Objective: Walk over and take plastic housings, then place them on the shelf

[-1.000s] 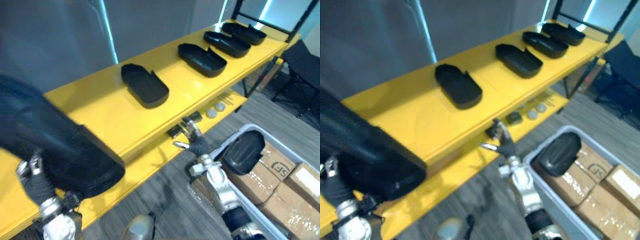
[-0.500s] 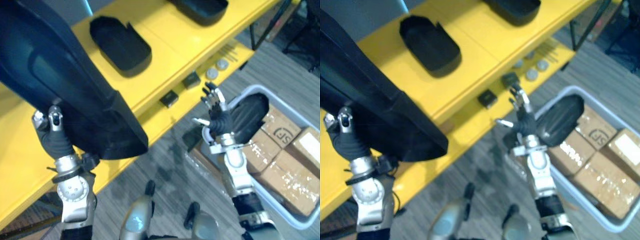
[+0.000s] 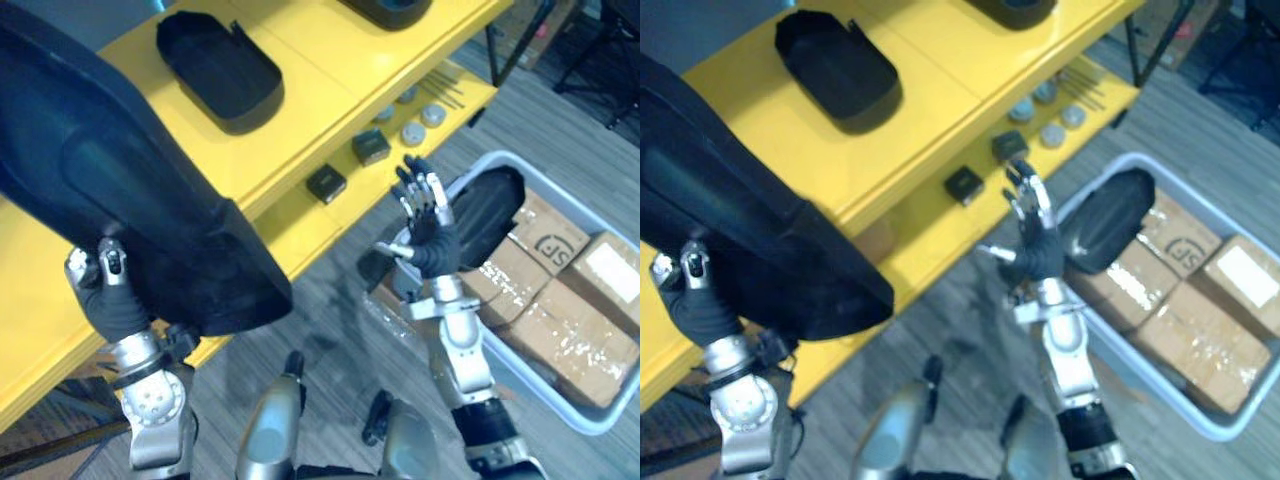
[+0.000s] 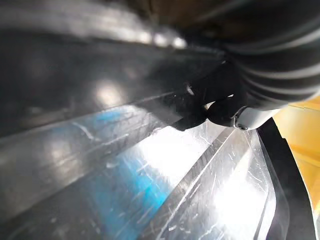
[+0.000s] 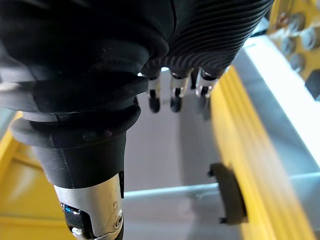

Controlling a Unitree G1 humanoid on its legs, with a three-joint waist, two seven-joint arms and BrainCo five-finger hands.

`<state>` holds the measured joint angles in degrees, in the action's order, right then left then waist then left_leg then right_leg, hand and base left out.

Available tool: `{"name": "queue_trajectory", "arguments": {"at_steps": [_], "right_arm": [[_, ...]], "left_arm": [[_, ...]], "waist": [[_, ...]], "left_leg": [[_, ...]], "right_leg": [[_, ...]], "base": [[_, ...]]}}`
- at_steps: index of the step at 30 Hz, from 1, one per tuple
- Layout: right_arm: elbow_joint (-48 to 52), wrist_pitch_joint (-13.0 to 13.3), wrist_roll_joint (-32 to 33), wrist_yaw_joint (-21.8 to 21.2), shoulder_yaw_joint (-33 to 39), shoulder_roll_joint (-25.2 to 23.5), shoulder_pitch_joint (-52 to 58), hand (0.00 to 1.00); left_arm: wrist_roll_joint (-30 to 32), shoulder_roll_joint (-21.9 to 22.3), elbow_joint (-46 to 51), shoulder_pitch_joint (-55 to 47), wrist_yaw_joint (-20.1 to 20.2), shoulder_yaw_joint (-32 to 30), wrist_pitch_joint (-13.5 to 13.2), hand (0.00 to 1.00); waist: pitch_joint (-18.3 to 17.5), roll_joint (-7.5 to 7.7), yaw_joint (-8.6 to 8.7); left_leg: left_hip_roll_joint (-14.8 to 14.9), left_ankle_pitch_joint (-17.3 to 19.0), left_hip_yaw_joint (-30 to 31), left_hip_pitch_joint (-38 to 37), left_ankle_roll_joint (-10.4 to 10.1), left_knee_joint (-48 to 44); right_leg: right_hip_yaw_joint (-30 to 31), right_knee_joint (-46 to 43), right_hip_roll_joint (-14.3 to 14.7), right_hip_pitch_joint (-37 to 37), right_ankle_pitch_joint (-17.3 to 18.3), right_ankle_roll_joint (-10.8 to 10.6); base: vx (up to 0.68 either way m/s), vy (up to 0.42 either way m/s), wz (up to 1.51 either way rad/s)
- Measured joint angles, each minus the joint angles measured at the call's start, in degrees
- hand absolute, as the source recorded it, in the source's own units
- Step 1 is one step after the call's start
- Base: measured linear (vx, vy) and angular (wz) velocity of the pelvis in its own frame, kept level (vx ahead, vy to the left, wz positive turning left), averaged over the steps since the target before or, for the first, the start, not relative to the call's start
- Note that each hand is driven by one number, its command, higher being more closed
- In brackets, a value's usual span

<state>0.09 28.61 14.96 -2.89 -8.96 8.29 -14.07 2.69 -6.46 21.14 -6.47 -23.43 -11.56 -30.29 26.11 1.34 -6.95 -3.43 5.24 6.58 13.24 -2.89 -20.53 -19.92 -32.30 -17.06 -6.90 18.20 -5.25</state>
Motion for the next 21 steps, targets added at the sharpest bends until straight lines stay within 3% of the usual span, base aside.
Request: {"name": "queue_trajectory", "arguments": {"at_steps": [5, 7, 8, 10, 11, 12, 14, 16, 18, 19, 20, 21], "right_arm": [[0.38, 0.03, 0.2, 0.51, 2.46, 0.5, -0.37, 0.0], [0.34, 0.01, 0.26, 0.3, 3.63, 0.6, -0.35, 0.0], [0.34, 0.02, 0.21, 0.27, 3.88, 0.64, -0.34, 0.0], [0.32, 0.11, -0.02, 0.33, 5.38, 1.17, -0.42, 0.0], [0.3, 0.15, -0.02, 0.35, 5.75, 1.37, -0.35, 0.0], [0.75, 0.14, -0.04, 0.37, 6.45, 2.14, -0.35, 0.0], [3.31, 0.12, 0.04, 0.29, 7.57, 4.08, -0.54, 0.0], [6.16, 0.05, 0.17, 0.22, 8.0, 5.32, -0.71, 0.0], [9.42, -0.16, 0.97, -0.52, 8.81, 6.44, -0.98, 0.0], [10.54, -0.3, 2.59, -1.07, 9.1, 6.82, -1.35, 0.0], [10.56, -1.08, 2.6, -1.64, 9.21, 7.11, -2.13, 0.0], [10.57, -1.52, 2.83, -2.14, 9.41, 7.36, -2.3, 0.0]], "left_arm": [[0.52, -3.44, 1.4, 0.03, 1.05, -6.44, -1.08, 1.0], [0.81, -6.21, 1.4, -0.69, 1.39, -6.5, -1.14, 1.0], [0.87, -6.86, 1.44, -0.89, 1.51, -6.52, -1.15, 1.0], [1.92, -8.26, 2.62, -0.68, 2.0, -7.0, -0.98, 1.0], [1.93, -8.92, 2.87, -0.48, 2.04, -6.92, -0.94, 1.0], [1.89, -9.64, 2.97, 0.6, 2.1, -6.87, -0.72, 1.0], [1.15, -9.51, 3.01, 2.5, 2.41, -6.85, 0.59, 1.0], [-0.23, -9.26, 3.16, 2.53, 2.68, -6.89, 1.6, 1.0], [-0.69, -8.8, 3.62, 2.57, 2.85, -6.67, 3.0, 1.0], [-0.91, -8.48, 3.83, 2.57, 3.48, -6.06, 3.02, 1.0], [-1.22, -6.78, 3.92, 1.78, 3.8, -5.33, 3.14, 1.0], [-1.21, -6.01, 3.94, 1.76, 4.16, -4.93, 3.46, 1.0]], "waist": [[-4.86, 0.47, -1.39], [-6.4, 0.8, -1.63], [-6.95, 0.94, -1.6], [-8.2, 0.79, -0.75], [-8.75, 0.43, -0.21], [-9.9, 0.29, 0.05], [-11.31, 0.2, -0.04], [-11.89, 0.27, -0.06], [-13.09, 1.55, -0.1], [-14.18, 2.87, -0.26], [-15.24, 1.33, -0.46], [-15.51, 0.51, -0.29]], "left_leg": [[-0.35, 3.85, 2.98, -2.21, 0.43, -2.39], [-0.7, 5.79, 3.94, -5.22, 0.83, -3.89], [-0.74, 6.36, 4.27, -5.81, 1.3, -3.9], [-0.16, 6.94, 7.41, -8.4, 1.98, -2.75], [0.05, 7.09, 8.6, -8.42, 2.2, -2.66], [0.63, 7.21, 10.19, -8.35, 2.28, -2.33], [2.08, 7.62, 12.31, -8.16, 1.76, -1.93], [2.83, 8.16, 13.6, -8.14, 0.84, -2.14], [2.64, 9.07, 15.38, -7.32, -0.99, -2.24], [2.61, 10.06, 16.11, -7.18, -2.34, -2.18], [4.75, 10.52, 15.48, -6.96, -2.99, -2.19], [5.9, 9.87, 13.79, -6.77, -3.86, -1.7]], "right_leg": [[-2.07, -1.87, 0.34, 4.74, -0.6, -0.91], [3.86, -12.71, -0.31, 2.02, -5.24, -0.07], [5.18, -14.92, -0.24, 1.18, -7.04, 0.59], [7.91, -22.48, 0.2, -2.1, -16.25, 4.89], [8.7, -23.08, 0.6, -3.01, -14.06, 5.64], [10.27, -19.06, 2.65, -3.88, -8.82, 4.88], [11.84, -5.23, 5.24, -3.67, -6.59, 4.41], [12.31, 4.25, 6.06, -2.81, -7.47, 3.67], [12.37, 11.85, 6.13, -1.21, -11.08, 3.91], [12.09, 14.31, 5.87, 0.78, -12.67, -0.52], [9.54, 14.97, 7.16, 1.9, -12.9, -1.67], [8.47, 14.99, 7.52, 2.31, -12.62, -1.21]], "base": [[0.11, -0.008, 0.33], [0.17, 0.024, 0.16], [0.16, 0.018, 0.26], [0.13, -0.024, 0.43], [0.14, -0.075, 0.63], [0.14, -0.099, 0.68], [0.12, -0.078, 0.6], [0.15, -0.167, 0.39], [0.19, -0.303, 0.62], [0.19, -0.35, 0.71], [0.19, -0.35, 0.63], [0.16, -0.258, 0.53]]}}
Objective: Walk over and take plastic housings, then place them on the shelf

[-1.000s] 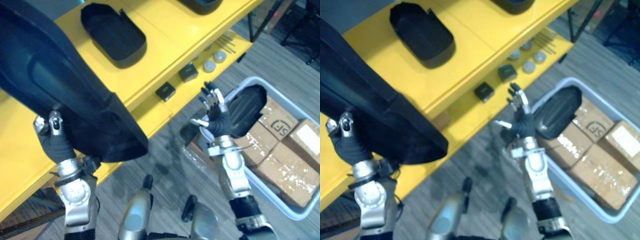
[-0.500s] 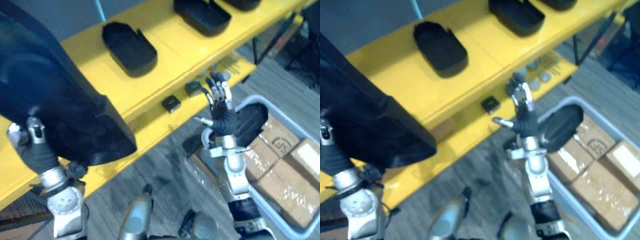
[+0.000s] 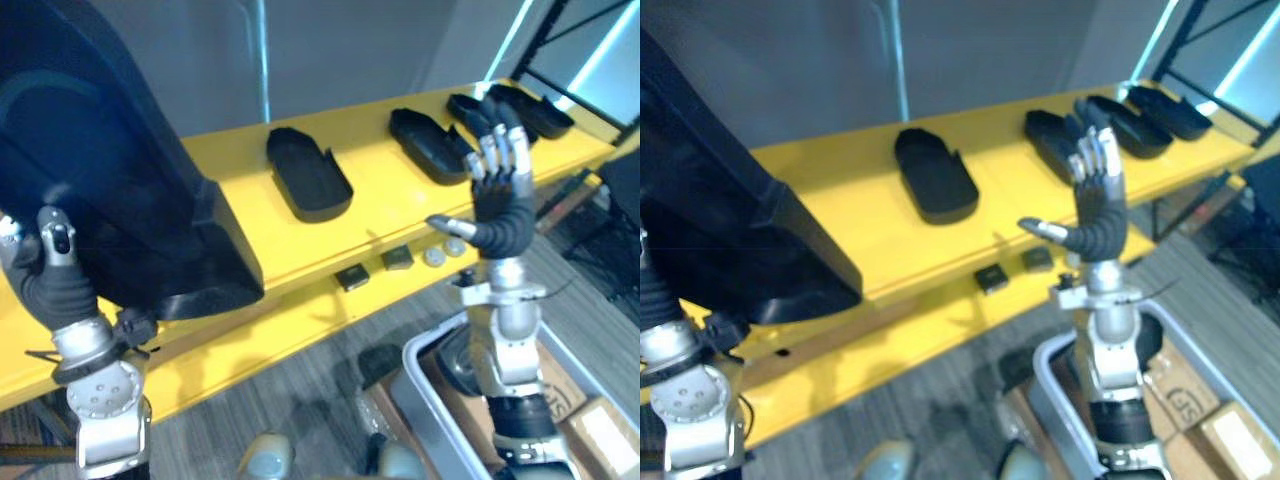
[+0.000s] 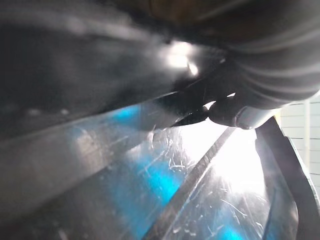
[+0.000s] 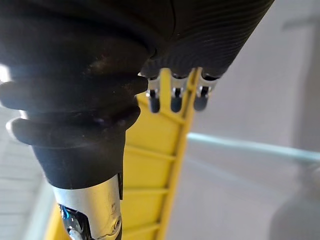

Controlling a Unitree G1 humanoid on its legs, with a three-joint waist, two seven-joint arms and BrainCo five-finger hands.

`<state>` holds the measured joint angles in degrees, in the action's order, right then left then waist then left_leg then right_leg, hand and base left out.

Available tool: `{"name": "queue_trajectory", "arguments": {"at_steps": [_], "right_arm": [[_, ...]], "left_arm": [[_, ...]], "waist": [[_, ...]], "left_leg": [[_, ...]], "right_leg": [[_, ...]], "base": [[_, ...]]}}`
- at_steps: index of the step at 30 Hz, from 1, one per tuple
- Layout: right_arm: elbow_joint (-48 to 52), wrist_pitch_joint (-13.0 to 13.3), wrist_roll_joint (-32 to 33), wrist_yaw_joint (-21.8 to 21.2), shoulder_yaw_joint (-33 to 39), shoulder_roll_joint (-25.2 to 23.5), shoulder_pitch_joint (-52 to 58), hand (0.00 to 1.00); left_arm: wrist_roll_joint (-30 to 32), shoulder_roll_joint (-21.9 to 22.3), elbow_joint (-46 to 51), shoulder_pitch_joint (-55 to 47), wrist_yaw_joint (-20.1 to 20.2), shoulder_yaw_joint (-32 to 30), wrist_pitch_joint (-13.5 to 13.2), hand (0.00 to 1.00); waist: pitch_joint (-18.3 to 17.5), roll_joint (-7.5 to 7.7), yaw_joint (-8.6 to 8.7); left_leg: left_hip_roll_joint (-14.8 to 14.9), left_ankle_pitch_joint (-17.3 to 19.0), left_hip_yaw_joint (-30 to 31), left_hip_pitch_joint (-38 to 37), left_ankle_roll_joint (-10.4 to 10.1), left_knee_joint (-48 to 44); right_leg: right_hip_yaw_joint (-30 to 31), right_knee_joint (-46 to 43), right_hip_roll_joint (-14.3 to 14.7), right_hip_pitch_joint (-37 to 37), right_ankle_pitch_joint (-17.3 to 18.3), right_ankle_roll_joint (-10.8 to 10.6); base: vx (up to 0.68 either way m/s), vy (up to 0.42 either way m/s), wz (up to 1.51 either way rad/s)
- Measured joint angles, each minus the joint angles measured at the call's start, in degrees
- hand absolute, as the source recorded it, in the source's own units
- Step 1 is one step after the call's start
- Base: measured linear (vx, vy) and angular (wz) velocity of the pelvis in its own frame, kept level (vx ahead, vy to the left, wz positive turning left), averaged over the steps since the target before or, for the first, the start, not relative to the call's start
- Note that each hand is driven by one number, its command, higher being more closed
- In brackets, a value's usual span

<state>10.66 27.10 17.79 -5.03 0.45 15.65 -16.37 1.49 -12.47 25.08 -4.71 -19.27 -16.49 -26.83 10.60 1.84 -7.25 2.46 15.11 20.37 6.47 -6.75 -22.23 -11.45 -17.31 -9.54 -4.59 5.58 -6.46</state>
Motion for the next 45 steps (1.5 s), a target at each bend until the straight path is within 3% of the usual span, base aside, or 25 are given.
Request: {"name": "queue_trajectory", "arguments": {"at_steps": [2, 4, 7, 11, 15, 19, 23, 27, 32, 38, 39, 42, 45], "right_arm": [[-0.34, -1.41, 2.67, -2.53, -0.37, 0.51, -1.1, 0.0], [-0.66, -2.25, 3.43, -4.47, -1.99, 0.53, -2.5, 0.0], [-3.19, -2.65, 5.81, -8.1, -6.44, 0.42, -4.93, 0.0], [-5.11, -2.56, 7.27, -11.97, -13.6, -2.04, -8.8, 0.0], [-10.53, -2.65, 7.11, -13.79, -24.55, -8.91, -15.56, 0.0], [-14.62, -4.08, 5.9, -13.07, -30.5, -12.41, -17.62, 0.0], [-16.36, -6.39, 2.6, -7.53, -31.43, -11.52, -15.97, 0.0], [-16.17, -7.21, 0.07, -3.25, -22.91, -9.26, -7.9, 0.0], [-13.78, -7.08, -1.94, 0.23, -11.29, -2.49, 1.72, 0.0], [-2.72, -3.65, -2.77, 0.97, -2.5, -0.71, 7.79, 0.0], [-0.69, -3.35, -2.68, 0.35, -1.98, 0.23, 8.58, 0.0], [1.26, -3.48, -2.61, -0.13, -1.9, 1.8, 10.21, 0.0], [2.27, -4.07, -1.81, 0.06, -1.08, 2.82, 11.14, 0.0]], "left_arm": [[-0.04, 1.78, 0.03, -0.03, 0.18, 0.39, 1.45, 1.0], [-0.17, 2.44, -0.08, -0.03, 0.13, 0.45, 1.72, 1.0], [0.01, 2.46, -2.37, 0.16, -0.58, 0.47, 1.75, 1.0], [1.93, 2.45, -7.03, 0.0, -3.41, 0.23, 2.74, 1.0], [4.1, 2.4, -8.51, -2.56, -6.65, -1.72, 4.94, 1.0], [6.19, 2.43, -8.52, -6.03, -7.35, -4.74, 5.77, 1.0], [4.7, 4.52, -8.52, -11.72, -6.09, -8.06, 5.71, 1.0], [3.67, 3.81, -8.52, -10.64, -1.8, -6.68, 5.57, 1.0], [2.93, -0.95, -15.09, -3.33, -0.35, -4.47, 6.13, 1.0], [0.86, -7.78, -28.91, 7.73, -2.29, -3.19, 14.57, 1.0], [0.7, -8.88, -31.91, 10.35, -3.97, -3.09, 17.6, 1.0], [-1.75, -10.9, -37.32, 15.08, -5.84, -3.24, 22.09, 1.0], [-4.12, -12.62, -41.0, 20.07, -7.34, -3.53, 25.82, 1.0]], "waist": [[-1.4, -2.53, -0.48], [-1.91, -3.6, -0.48], [-2.29, -4.35, -0.4], [-2.21, -3.98, -1.28], [-2.48, -3.07, -3.7], [-2.78, -2.53, -5.27], [-2.96, -2.17, -6.13], [-3.22, -1.59, -4.68], [-1.71, -3.41, -1.88], [-0.51, -2.56, 3.09], [-0.05, -2.34, 4.85], [1.0, -2.51, 6.75], [2.47, -2.8, 8.0]], "left_leg": [[2.35, -3.19, -3.25, -1.76, -1.68, 4.84], [2.96, -5.6, -4.4, -3.74, -2.07, 8.66], [3.7, -6.48, -5.25, -5.87, -1.91, 10.81], [3.75, -6.46, -5.26, -6.56, -1.83, 12.35], [2.71, -7.06, -4.94, -6.35, -0.71, 12.72], [1.73, -7.24, -1.85, -6.31, -0.35, 12.86], [1.06, -7.13, -0.44, -5.73, -0.13, 11.7], [0.02, -8.86, -0.64, -3.68, 0.8, 11.93], [-0.95, -9.72, -2.77, -2.49, 1.32, 11.46], [-0.73, -10.42, -11.58, -3.46, 2.31, 13.62], [-0.52, -10.71, -14.18, -3.23, 2.81, 14.46], [0.44, -11.02, -19.89, -2.4, 2.94, 14.96], [0.34, -12.01, -21.35, -0.41, 1.64, 14.7]], "right_leg": [[-1.18, -0.25, 0.83, 0.11, 0.74, 1.24], [-1.51, 0.38, 0.97, 1.02, 0.87, 1.45], [-2.31, 2.67, 1.64, 3.93, 0.87, 1.46], [-2.79, 3.37, 1.87, 4.46, 0.64, 1.1], [-3.53, 5.19, 1.03, 5.11, -0.39, 0.52], [-7.11, 6.92, 0.42, 8.01, -0.39, 0.46], [-9.56, 7.23, 0.12, 9.65, 0.01, 0.41], [-12.3, 7.84, -0.94, 9.82, 0.06, 0.51], [-10.56, 5.38, -2.49, 7.61, 0.19, 0.4], [-3.19, 0.84, -3.94, 1.4, 0.56, -0.04], [-1.68, 0.3, -4.17, -0.25, 0.53, -0.17], [0.63, -1.05, -4.65, -3.37, 0.47, -0.35], [1.75, -2.71, -5.12, -6.28, 0.43, -0.75]], "base": [[0.15, -0.24, 0.31], [0.09, -0.145, 0.1], [0.06, -0.084, 0.07], [-0.02, 0.007, 0.09], [-0.03, 0.035, 0.11], [0.02, 0.005, 0.4], [0.03, -0.012, 0.29], [-0.02, 0.013, 0.43], [-0.07, 0.049, -0.09], [-0.07, 0.037, -0.53], [-0.03, 0.025, -0.38], [-0.02, 0.021, -0.27], [0.03, 0.005, -0.09]]}}
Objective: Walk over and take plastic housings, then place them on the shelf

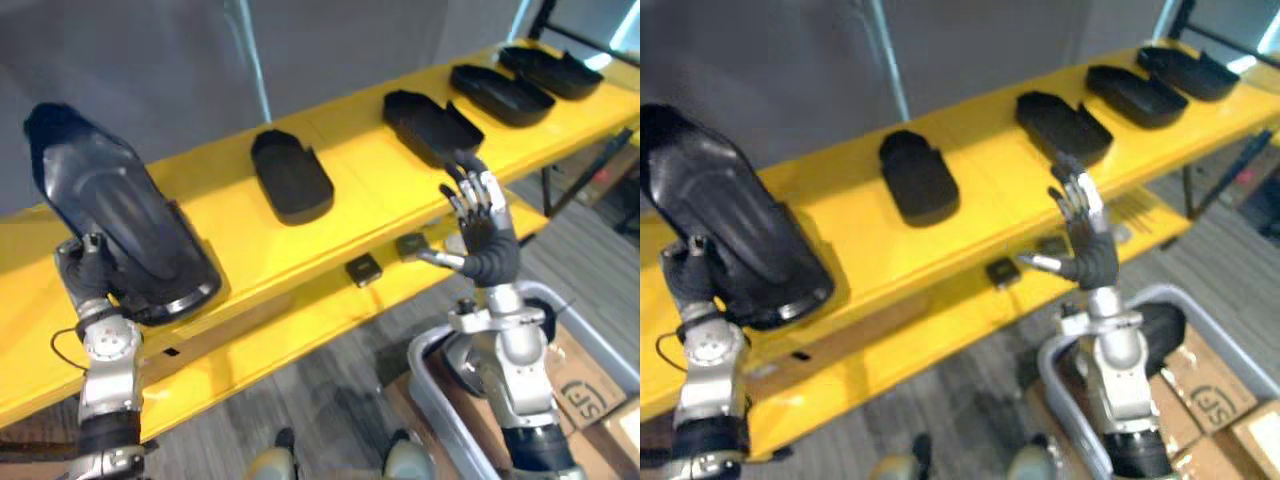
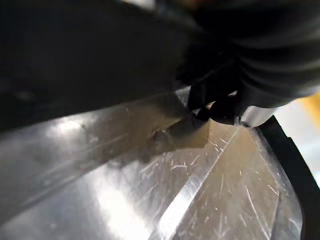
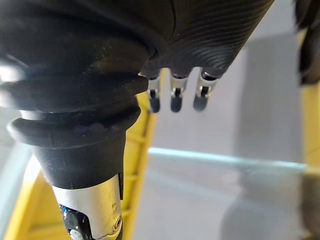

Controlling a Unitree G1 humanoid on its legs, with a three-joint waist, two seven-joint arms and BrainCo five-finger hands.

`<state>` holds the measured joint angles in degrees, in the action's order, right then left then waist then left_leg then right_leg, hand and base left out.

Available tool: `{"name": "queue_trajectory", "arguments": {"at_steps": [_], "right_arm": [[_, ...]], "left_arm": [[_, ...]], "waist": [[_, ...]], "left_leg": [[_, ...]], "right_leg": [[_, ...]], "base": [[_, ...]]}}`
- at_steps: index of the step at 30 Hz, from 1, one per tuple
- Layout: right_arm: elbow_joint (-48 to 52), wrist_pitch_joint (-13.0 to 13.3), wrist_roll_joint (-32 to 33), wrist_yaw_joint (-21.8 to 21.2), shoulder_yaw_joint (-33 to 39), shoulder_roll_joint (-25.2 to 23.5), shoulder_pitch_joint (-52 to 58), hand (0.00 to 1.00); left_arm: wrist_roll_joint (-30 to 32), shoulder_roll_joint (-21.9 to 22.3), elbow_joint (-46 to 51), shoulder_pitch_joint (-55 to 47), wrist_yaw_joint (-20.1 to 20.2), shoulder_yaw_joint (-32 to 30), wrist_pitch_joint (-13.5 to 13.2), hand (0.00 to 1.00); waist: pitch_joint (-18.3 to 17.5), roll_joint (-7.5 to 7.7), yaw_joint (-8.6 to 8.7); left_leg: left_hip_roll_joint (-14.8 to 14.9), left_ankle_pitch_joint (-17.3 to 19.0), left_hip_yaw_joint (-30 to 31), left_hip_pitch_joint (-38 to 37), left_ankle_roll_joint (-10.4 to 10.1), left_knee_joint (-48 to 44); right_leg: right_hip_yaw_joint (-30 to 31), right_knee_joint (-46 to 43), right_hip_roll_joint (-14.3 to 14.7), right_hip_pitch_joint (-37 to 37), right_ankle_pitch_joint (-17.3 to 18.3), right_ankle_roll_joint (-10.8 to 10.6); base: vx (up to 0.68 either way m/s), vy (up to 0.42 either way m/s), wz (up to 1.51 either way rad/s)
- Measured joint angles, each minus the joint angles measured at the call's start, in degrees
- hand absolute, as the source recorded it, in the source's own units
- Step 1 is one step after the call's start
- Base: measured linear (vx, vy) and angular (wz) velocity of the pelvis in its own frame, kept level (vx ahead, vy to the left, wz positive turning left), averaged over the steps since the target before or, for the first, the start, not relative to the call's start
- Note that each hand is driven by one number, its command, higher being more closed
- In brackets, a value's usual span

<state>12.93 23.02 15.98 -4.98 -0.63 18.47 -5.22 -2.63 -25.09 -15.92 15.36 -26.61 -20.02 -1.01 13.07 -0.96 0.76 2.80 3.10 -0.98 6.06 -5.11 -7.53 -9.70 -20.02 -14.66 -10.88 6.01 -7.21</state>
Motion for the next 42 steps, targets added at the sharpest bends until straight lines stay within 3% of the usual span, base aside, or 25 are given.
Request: {"name": "queue_trajectory", "arguments": {"at_steps": [3, 5, 11, 13, 14, 18, 27, 32, 35, 39, 42], "right_arm": [[0.15, -1.09, 1.7, 0.16, 1.26, 0.66, 0.26, 0.0], [1.37, -1.62, 2.5, 0.1, 1.78, 1.89, 0.43, 0.0], [6.57, -1.64, 3.69, -0.24, 2.53, 2.31, 4.31, 0.0], [6.62, -1.67, 4.12, -0.29, 2.55, 2.32, 5.89, 0.0], [6.65, -1.67, 4.22, -0.29, 2.56, 2.32, 6.28, 0.0], [6.65, -1.68, 4.74, -0.27, 2.31, 2.33, 9.01, 0.0], [6.62, -1.91, 5.7, -0.06, -0.36, 2.96, 11.84, 0.0], [6.32, -3.33, 5.69, 0.2, -1.65, 3.41, 12.94, 0.0], [6.1, -3.53, 5.69, 0.38, -2.44, 3.59, 13.74, 0.0], [6.06, -3.64, 5.71, 1.35, -2.64, 3.81, 14.71, 0.0], [4.93, -3.82, 5.72, 1.34, -3.13, 3.96, 14.75, 0.0]], "left_arm": [[-3.83, -2.35, -2.04, 5.13, -0.16, 0.01, 3.69, 1.0], [-6.05, -5.26, -3.56, 8.33, -0.24, 0.02, 7.72, 1.0], [-6.41, -11.79, -7.66, 13.97, 0.76, -0.08, 16.83, 1.0], [-5.36, -15.35, -9.42, 16.1, 2.5, -0.1, 20.83, 1.0], [-5.12, -16.26, -9.99, 16.46, 3.11, -0.11, 21.6, 1.0], [3.99, -21.41, -12.33, 18.74, 9.42, -0.23, 26.81, 1.0], [17.6, -26.41, -16.85, 19.24, 24.9, -0.2, 29.42, 1.0], [21.65, -27.87, -19.01, 18.62, 34.79, -0.2, 29.88, 1.0], [21.74, -28.5, -20.2, 18.0, 38.4, -0.2, 29.71, 1.0], [21.59, -28.47, -22.53, 15.86, 39.21, -0.14, 29.32, 1.0], [20.01, -28.3, -24.93, 15.13, 37.71, -0.13, 29.48, 1.0]], "waist": [[1.69, 0.0, 0.44], [3.08, 0.1, 0.63], [4.96, 0.13, 2.29], [5.39, 0.47, 2.85], [5.39, 0.47, 2.93], [5.51, 0.26, 3.17], [5.53, -0.04, 3.07], [5.35, -0.44, 3.06], [5.34, -0.76, 3.17], [4.61, -1.84, 3.12], [4.52, -2.01, 3.09]], "left_leg": [[0.4, -0.67, -3.08, 1.03, -0.55, -0.47], [0.68, -0.74, -5.41, 1.05, -0.67, -0.63], [1.34, -0.69, -8.62, 0.9, -0.69, -0.36], [1.68, -0.68, -9.16, 0.92, -0.71, -0.17], [1.69, -0.68, -9.32, 0.92, -0.71, -0.04], [1.89, -0.67, -10.82, 0.81, -0.71, 0.01], [1.81, -0.69, -11.51, -0.13, -0.69, 0.31], [1.82, -0.72, -11.48, -0.36, -0.68, 0.29], [1.96, -0.72, -11.06, -1.16, -0.68, 0.52], [2.02, -0.79, -10.8, -1.22, -0.77, 1.08], [2.27, -0.83, -10.73, -0.94, -0.83, 1.05]], "right_leg": [[0.45, -0.97, -0.12, -1.96, 0.25, 0.08], [1.31, -2.47, -0.11, -3.15, 1.01, 0.45], [2.51, -3.07, 0.35, -4.18, 1.56, 0.36], [3.07, -3.12, 0.8, -4.63, 1.56, 0.37], [3.25, -3.24, 0.85, -4.86, 1.56, 0.37], [3.89, -3.33, 1.06, -5.31, 1.56, 0.37], [4.39, -3.37, 1.06, -4.98, 1.55, 0.36], [4.35, -3.31, 1.07, -4.78, 1.49, 0.32], [3.65, -2.56, 1.18, -3.4, 1.38, 0.25], [3.5, -1.3, 1.37, -2.84, 1.01, 0.05], [3.45, -1.11, 1.65, -2.97, 0.89, 0.08]], "base": [[0.05, -0.013, 0.02], [0.05, -0.028, -0.11], [0.01, -0.018, -0.1], [0.0, -0.014, -0.11], [0.0, -0.012, -0.12], [0.01, -0.003, -0.07], [0.0, -0.001, -0.03], [0.0, 0.0, 0.0], [0.0, -0.005, 0.04], [0.0, 0.002, 0.03], [0.0, 0.0, 0.0]]}}
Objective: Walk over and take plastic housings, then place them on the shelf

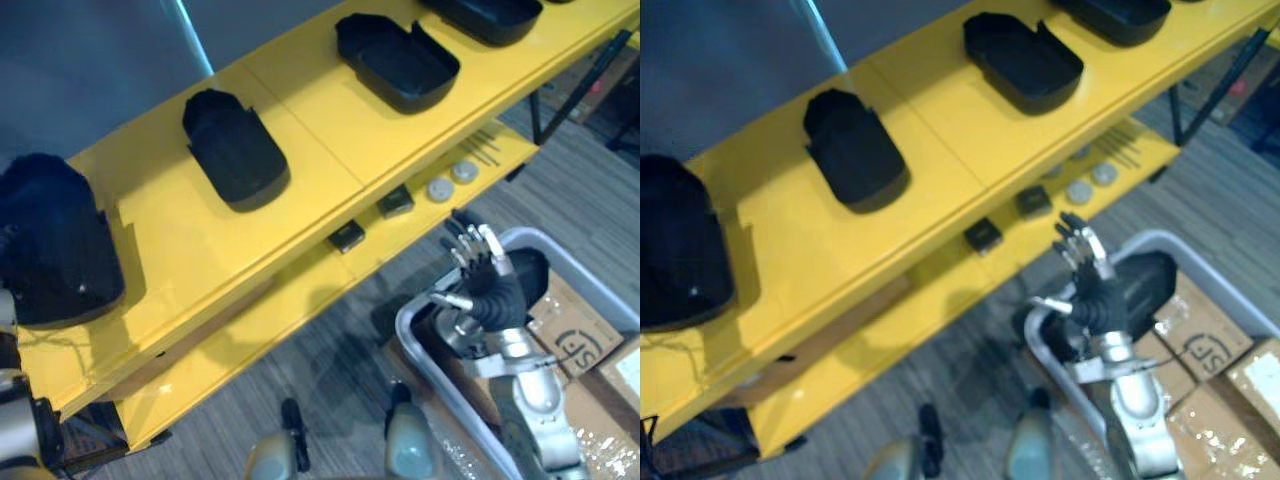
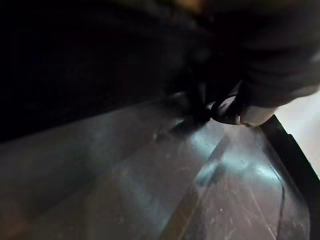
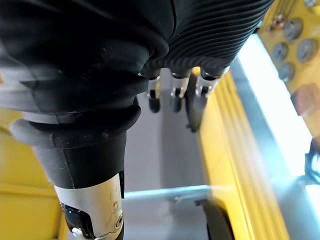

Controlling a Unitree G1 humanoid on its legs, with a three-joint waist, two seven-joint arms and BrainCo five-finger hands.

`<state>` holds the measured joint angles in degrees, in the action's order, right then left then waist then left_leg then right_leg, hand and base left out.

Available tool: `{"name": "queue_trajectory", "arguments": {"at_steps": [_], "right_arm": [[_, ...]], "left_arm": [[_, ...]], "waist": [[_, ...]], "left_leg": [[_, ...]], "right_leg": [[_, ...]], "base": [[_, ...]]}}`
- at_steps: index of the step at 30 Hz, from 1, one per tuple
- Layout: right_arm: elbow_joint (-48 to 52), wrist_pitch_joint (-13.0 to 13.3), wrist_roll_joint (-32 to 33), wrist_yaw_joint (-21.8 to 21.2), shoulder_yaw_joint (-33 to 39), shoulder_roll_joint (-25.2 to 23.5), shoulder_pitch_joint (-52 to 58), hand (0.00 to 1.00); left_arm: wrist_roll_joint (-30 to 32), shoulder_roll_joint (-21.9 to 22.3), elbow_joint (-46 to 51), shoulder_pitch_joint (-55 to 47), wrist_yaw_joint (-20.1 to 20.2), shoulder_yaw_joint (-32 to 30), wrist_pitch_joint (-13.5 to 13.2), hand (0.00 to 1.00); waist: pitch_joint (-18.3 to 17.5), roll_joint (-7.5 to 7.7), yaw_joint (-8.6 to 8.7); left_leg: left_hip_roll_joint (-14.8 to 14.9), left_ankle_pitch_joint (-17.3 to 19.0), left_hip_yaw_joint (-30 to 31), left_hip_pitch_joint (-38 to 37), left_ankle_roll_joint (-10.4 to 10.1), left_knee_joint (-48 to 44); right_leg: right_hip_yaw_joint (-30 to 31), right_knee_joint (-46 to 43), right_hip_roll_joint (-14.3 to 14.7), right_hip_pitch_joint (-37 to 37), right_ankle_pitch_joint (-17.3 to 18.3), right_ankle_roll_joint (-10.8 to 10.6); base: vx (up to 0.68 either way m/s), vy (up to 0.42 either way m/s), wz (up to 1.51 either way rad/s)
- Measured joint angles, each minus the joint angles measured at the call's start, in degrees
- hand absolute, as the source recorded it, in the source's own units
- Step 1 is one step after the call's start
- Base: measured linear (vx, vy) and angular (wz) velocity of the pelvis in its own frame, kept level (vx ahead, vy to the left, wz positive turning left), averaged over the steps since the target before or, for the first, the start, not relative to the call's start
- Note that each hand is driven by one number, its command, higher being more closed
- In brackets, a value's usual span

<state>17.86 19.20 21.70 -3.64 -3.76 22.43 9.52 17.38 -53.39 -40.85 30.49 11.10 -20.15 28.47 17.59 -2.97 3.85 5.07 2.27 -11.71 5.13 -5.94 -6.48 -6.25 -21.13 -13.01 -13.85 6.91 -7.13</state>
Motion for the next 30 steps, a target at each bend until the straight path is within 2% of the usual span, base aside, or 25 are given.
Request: {"name": "queue_trajectory", "arguments": {"at_steps": [2, 6, 8, 10, 15, 17, 21, 24, 26, 30], "right_arm": [[-0.56, 0.0, 0.01, 0.04, 0.0, 0.16, 0.01, 0.0], [-0.56, 0.0, 0.01, 0.83, 0.05, 0.23, -0.21, 0.0], [-0.78, 0.0, 0.03, 1.57, 0.31, 0.25, -0.77, 0.0], [-0.93, 0.0, 0.04, 2.32, 0.5, 0.25, -1.56, 0.0], [-2.9, 0.0, 0.13, 2.44, 1.57, 0.28, -3.27, 0.0], [-3.37, 0.0, 1.11, 2.37, 2.67, 0.38, -3.96, 0.0], [-3.42, 0.0, 1.85, 2.06, 3.67, 0.74, -5.99, 0.0], [-3.45, 0.0, 2.24, 1.18, 3.55, 0.75, -6.59, 0.0], [-3.45, 0.0, 2.24, 1.16, 3.52, 0.75, -6.6, 0.0], [-3.44, 0.0, 2.22, 1.15, 3.48, 0.75, -6.37, 0.0]], "left_arm": [[-2.64, 0.61, -0.06, -1.53, -2.12, 0.0, 0.09, 1.0], [-9.05, 4.83, -1.32, -3.83, -8.92, -0.01, 0.53, 1.0], [-13.79, 6.67, -1.94, -4.11, -13.09, -0.03, 0.53, 1.0], [-16.97, 6.72, -2.04, -3.99, -15.96, -0.05, 0.3, 1.0], [-17.57, 6.68, -1.79, -3.22, -21.8, -0.15, -2.19, 1.0], [-18.2, 6.57, -1.65, -1.91, -24.07, -0.45, -2.94, 1.0], [-18.58, 6.39, 0.22, 0.72, -26.01, -1.27, -4.43, 1.0], [-17.4, 6.35, 1.61, 2.49, -25.85, -0.93, -4.53, 1.0], [-16.18, 6.09, 1.74, 3.44, -25.48, -0.33, -4.53, 1.0], [-13.67, 3.61, 3.33, 3.41, -21.76, 1.95, -4.6, 1.0]], "waist": [[0.0, 0.0, 0.06], [0.02, 0.04, 0.07], [0.33, 0.55, 0.04], [0.71, 1.2, 0.03], [1.15, 1.87, 0.06], [2.54, 1.99, 0.01], [4.81, 2.3, 0.02], [5.13, 2.34, -0.04], [5.14, 2.34, -0.01], [5.52, 2.94, 0.05]], "left_leg": [[0.04, -0.01, 0.0, 0.06, -0.02, 0.01], [0.15, -0.02, 0.09, 0.43, -0.04, 0.0], [0.19, -0.11, 0.23, 1.09, -0.18, -0.11], [0.2, -0.15, 0.23, 1.16, -0.24, -0.11], [0.14, -0.15, 0.15, 2.06, -0.23, -0.32], [0.13, -0.14, 0.13, 2.14, -0.22, -0.67], [0.22, -0.11, 0.25, 3.48, -0.22, -1.6], [0.24, -0.07, 0.21, 4.4, -0.17, -1.93], [0.27, -0.07, 0.23, 4.63, -0.17, -2.04], [0.35, -0.03, -0.17, 4.1, -0.17, -2.04]], "right_leg": [[0.0, 0.07, 0.05, -0.05, -0.01, 0.01], [-0.09, 0.4, 0.23, -0.2, -0.2, 0.06], [-0.15, 0.46, 0.31, -0.8, -0.42, 0.17], [-0.05, 0.42, 0.37, -0.94, -0.49, 0.23], [0.3, 0.32, 0.41, -1.97, -0.66, 0.25], [0.47, 0.02, 0.42, -2.08, -0.66, 0.26], [0.59, -0.48, 0.43, -3.16, -0.71, 0.32], [0.72, -0.61, 0.42, -3.96, -0.88, 0.3], [0.7, -0.6, 0.43, -4.09, -0.89, 0.3], [1.29, -0.69, 0.6, -4.06, -0.88, 0.3]], "base": [[0.0, 0.0, 0.0], [0.0, -0.001, 0.01], [0.0, 0.0, 0.0], [0.0, 0.0, 0.0], [0.0, 0.0, 0.0], [0.0, -0.002, -0.02], [-0.03, -0.005, 0.02], [0.0, 0.0, 0.0], [0.0, 0.0, 0.0], [0.01, -0.006, -0.06]]}}
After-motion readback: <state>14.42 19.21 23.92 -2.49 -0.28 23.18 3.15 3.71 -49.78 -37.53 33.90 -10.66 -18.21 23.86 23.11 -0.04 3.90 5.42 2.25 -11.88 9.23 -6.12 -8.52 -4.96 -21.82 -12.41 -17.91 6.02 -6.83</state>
